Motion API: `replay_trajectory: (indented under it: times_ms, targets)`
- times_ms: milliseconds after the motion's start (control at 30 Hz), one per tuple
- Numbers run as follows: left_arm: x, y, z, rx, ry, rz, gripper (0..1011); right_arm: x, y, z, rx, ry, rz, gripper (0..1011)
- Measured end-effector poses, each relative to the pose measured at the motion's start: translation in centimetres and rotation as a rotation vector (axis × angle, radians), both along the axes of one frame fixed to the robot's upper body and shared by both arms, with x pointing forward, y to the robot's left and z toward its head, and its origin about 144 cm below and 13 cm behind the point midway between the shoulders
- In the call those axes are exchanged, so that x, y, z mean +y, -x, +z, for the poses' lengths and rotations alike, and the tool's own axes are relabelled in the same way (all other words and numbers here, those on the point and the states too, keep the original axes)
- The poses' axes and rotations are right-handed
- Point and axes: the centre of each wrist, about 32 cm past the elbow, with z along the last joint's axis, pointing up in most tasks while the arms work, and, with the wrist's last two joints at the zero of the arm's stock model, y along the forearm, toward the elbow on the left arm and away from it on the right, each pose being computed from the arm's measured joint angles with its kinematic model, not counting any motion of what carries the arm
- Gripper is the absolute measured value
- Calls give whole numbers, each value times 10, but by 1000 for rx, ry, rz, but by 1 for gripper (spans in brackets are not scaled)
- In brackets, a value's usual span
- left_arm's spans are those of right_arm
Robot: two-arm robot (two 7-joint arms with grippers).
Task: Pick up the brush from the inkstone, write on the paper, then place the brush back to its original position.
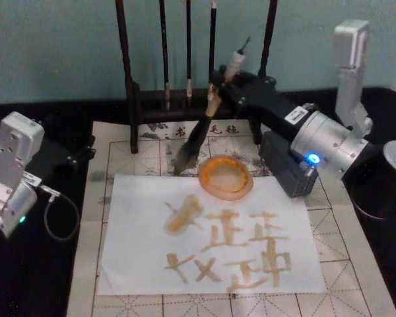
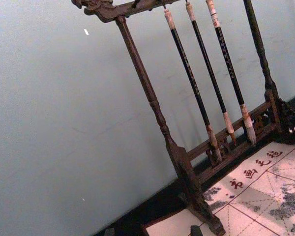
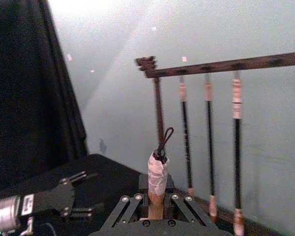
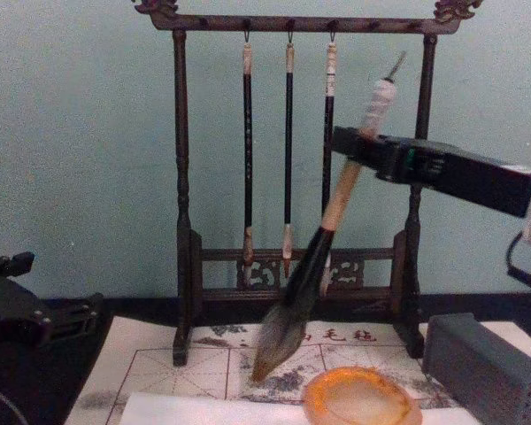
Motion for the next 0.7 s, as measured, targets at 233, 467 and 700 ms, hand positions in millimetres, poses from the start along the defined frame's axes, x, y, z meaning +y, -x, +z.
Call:
replay_trajectory:
  times_ms: [233,467,700]
  targets:
    - [0,0,0,0,0,0,1001,16,1,-4,-44,43,66,190]
    - [0,0,0,0,0,0,1001,28,5,-10,-66,64,116,190]
    - [0,0,0,0,0,0,1001,34,10,-16,-70,74,148,190]
